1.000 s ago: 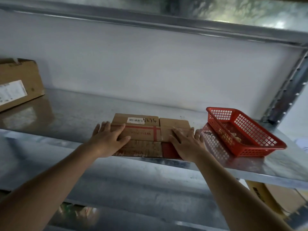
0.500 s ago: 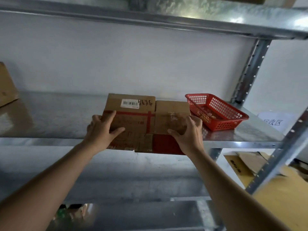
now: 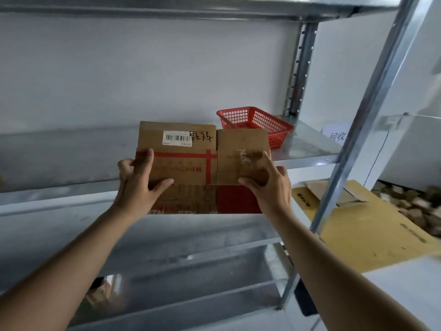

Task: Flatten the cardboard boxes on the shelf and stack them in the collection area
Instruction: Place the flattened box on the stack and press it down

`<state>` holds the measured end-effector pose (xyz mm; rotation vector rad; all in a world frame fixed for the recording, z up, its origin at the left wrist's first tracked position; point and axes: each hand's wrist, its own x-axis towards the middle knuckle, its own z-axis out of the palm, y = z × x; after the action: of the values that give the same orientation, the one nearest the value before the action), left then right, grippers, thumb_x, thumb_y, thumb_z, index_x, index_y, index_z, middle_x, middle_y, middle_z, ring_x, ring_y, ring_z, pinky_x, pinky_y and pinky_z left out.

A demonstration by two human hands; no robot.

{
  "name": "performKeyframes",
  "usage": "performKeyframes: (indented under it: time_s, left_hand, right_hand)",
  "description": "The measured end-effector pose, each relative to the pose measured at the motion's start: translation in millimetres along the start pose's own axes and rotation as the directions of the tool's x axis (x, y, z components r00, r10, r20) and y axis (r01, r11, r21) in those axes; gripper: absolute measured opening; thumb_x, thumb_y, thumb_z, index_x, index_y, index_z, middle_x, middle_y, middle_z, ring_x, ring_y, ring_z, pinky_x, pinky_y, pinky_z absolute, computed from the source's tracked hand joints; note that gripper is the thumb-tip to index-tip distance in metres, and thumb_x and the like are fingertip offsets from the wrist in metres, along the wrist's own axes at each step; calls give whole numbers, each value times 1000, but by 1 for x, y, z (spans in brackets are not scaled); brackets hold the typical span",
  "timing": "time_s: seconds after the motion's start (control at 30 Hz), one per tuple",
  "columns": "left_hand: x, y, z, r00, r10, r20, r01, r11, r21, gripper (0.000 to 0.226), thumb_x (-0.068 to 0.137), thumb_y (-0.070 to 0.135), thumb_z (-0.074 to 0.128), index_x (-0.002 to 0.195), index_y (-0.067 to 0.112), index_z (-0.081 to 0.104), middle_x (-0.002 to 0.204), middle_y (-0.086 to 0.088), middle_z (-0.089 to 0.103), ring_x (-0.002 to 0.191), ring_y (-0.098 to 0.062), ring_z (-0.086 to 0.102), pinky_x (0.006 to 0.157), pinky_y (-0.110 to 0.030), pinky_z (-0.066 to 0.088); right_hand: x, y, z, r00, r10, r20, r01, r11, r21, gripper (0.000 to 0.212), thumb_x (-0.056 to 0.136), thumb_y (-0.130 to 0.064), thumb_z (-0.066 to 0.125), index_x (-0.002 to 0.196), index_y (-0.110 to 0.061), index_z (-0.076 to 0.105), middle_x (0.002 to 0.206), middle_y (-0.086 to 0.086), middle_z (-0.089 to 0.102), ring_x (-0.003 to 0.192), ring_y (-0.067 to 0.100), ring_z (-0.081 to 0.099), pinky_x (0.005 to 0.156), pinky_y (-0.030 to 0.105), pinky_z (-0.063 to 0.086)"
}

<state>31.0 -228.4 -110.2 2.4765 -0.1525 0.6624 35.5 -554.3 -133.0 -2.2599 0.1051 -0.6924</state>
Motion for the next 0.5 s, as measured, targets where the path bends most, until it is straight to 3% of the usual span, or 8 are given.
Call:
performKeyframes:
  time_s: [0.07,0.13,0.2,0.3,0.5]
  left_hand:
    - [-12,24,14,1000,1,12,0,1000,-16,104,85,44,77,165,15,18,130,-24,31,130,-34,27,115,-56,35]
    - [-27,49,32,999,4,48,-3,1000,-20,107,86,53,70,167,21,8,136,-19,33,130,-31,27,111,-56,35]
    - [-43,74,53,995,-22,94,24,1000,-18,108,85,62,64,166,30,1,143,-16,34,134,-34,29,110,-59,36]
    - [-66,114,84,982,-104,159,108,994,-20,109,83,72,60,166,33,1,143,-20,39,137,-38,35,112,-61,39]
    - [-115,201,151,971,-99,218,104,995,-11,110,82,69,60,166,28,3,136,-24,40,131,-39,35,110,-58,36]
  right_hand:
    - [-8,22,-23,1000,-7,-4,6,1000,-11,100,75,-75,72,158,-44,26,122,1,50,101,14,46,75,23,40]
    - [-16,44,-49,1000,-12,-16,12,1000,-15,100,76,-73,73,159,-44,27,118,-3,44,96,13,46,65,13,31]
    - [-23,71,-76,1000,0,-13,0,1000,-2,100,76,-70,75,160,-42,29,118,-3,44,95,12,46,64,11,29]
    - [-32,114,-118,999,34,14,-33,999,-42,102,76,-70,75,161,-41,26,124,3,51,98,12,46,70,22,38]
    - [-54,206,-196,992,118,37,-116,991,-66,105,75,-68,77,162,-36,27,126,4,51,100,10,46,63,9,24]
